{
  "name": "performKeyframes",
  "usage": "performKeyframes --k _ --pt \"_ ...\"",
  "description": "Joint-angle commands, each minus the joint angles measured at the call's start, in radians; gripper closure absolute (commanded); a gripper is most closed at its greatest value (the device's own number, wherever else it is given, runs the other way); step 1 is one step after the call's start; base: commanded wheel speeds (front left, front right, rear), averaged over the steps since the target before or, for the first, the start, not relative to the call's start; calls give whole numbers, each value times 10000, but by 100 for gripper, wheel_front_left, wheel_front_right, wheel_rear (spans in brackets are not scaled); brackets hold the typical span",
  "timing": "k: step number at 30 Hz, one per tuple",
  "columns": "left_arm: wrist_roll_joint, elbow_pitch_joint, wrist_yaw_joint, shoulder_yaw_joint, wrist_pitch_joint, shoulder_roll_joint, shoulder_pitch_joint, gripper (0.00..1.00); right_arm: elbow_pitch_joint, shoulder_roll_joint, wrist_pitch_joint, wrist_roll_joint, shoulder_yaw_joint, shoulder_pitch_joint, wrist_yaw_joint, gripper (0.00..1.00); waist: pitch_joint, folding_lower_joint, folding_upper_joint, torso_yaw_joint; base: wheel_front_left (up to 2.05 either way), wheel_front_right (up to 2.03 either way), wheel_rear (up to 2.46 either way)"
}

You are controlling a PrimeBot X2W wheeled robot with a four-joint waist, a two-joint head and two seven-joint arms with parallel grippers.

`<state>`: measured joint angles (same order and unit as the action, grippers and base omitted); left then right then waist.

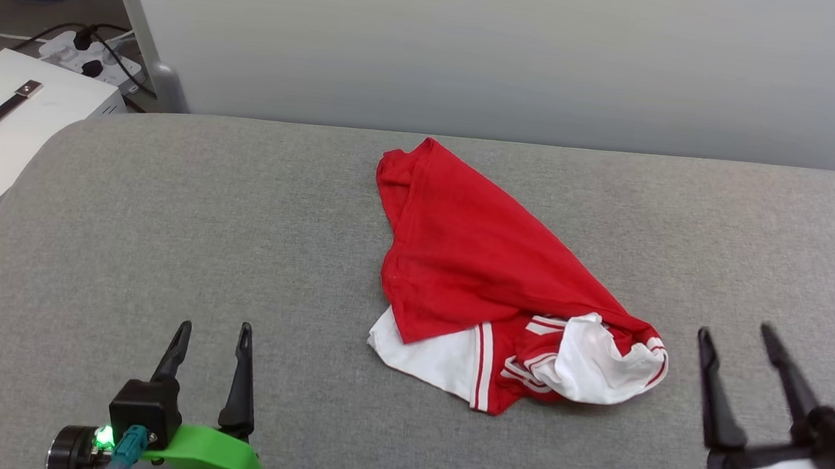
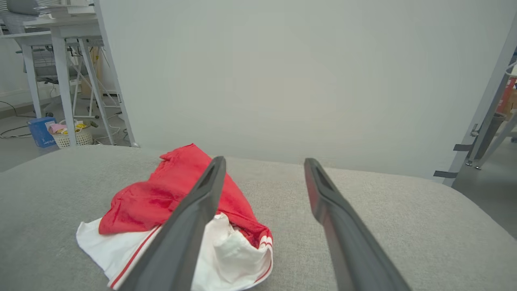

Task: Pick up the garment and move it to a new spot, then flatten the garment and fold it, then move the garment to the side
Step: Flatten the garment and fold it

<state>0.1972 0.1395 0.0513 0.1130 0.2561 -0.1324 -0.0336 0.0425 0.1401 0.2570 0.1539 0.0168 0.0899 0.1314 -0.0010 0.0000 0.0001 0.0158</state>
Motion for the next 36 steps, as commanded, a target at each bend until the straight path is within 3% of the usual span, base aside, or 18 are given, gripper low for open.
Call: performKeyframes --k 1,6,10,13,19,27,32,36 --pt "-182 39 -101 -83 56 88 -6 0 206 244 47 -12 -28 -502 -7 0 59 0 -1 45 0 0 0" --pt "-365 23 -259 -288 57 256 283 0 368 1260 47 374 543 -1843 -7 0 368 0 -1 167 0 0 0" --pt "-485 23 -386 -400 57 378 483 0 -735 2725 -114 1695 2382 -3032 -7 0 611 0 -1 229 0 0 0" --pt "-529 52 -447 -533 57 463 558 0 -1124 4070 -1256 2837 4269 -4207 -7 0 761 0 -1 256 0 0 0" --pt "-638 75 -623 -754 57 575 770 0 -1188 5776 -4146 4980 7116 -6148 -7 0 1176 0 -1 326 0 0 0" --pt "-760 41 -797 -820 57 718 1323 0 -1436 6424 -7657 6933 9233 -7693 -7 0 1938 0 -1 687 0 0 0" --pt "-709 -7 -786 -801 57 796 1608 0 -2682 5999 -8300 7272 10555 -8049 -7 0 2611 0 -1 853 0 0 0" --pt "-684 70 -782 -777 57 811 1750 0 -3252 5852 -7566 6921 11294 -8274 -7 0 2751 0 -1 865 0 0 0"
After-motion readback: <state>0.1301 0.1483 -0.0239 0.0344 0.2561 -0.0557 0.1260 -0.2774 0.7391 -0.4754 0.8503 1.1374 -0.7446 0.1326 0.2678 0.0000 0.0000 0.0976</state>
